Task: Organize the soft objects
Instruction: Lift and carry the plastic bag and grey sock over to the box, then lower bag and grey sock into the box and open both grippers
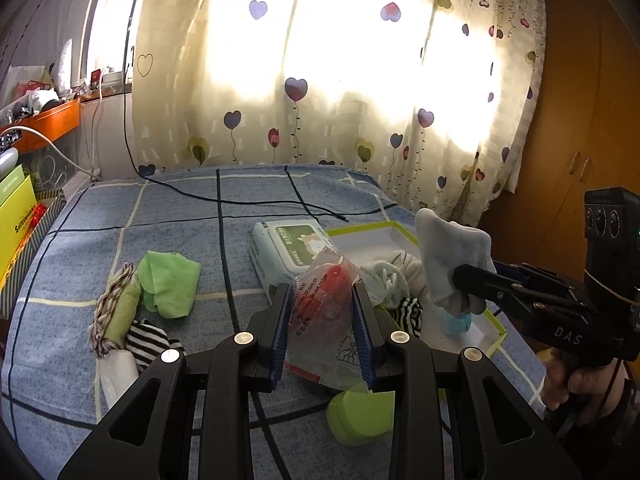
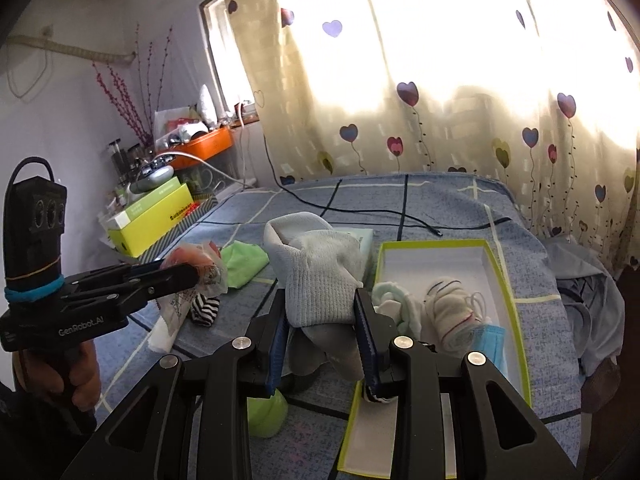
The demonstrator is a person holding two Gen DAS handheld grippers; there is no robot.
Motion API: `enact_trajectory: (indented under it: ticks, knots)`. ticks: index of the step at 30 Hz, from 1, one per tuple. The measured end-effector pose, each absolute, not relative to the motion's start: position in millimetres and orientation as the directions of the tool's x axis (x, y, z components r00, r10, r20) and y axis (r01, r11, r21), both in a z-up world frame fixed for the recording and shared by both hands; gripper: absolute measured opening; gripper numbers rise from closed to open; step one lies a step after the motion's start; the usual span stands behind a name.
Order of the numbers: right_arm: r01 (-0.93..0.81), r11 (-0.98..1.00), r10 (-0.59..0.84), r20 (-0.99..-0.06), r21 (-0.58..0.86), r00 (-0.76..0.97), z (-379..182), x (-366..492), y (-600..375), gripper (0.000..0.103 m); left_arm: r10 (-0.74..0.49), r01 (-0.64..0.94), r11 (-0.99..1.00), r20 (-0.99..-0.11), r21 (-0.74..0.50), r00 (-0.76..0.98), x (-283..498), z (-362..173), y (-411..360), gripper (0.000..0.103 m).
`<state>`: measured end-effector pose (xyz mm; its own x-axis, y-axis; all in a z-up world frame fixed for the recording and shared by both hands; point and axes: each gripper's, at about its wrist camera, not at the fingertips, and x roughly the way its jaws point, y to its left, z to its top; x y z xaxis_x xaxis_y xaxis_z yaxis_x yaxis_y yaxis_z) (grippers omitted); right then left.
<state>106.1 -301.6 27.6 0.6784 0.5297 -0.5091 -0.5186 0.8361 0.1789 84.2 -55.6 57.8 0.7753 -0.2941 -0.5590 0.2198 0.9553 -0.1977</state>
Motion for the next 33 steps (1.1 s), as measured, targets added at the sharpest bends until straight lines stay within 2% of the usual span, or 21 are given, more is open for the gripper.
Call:
enact_trajectory:
  ticks: [13, 33]
  knots:
    - [-0.426, 0.883, 0.464, -0.506, 0.197, 0.727, 23.3, 103.9, -351.9, 0.03, -0.356, 0.3, 0.934, -0.559, -0.193, 0.749, 89.4, 60.7, -94.7, 0.031]
    - [-0.366, 0.904, 0.425, -0.563, 0.222, 0.709, -4.9, 106.0, -380.5, 0.03, -0.402, 0.374, 0.909, -0.62, -0.183, 0.674, 100.5, 41.1, -143.4, 0.031]
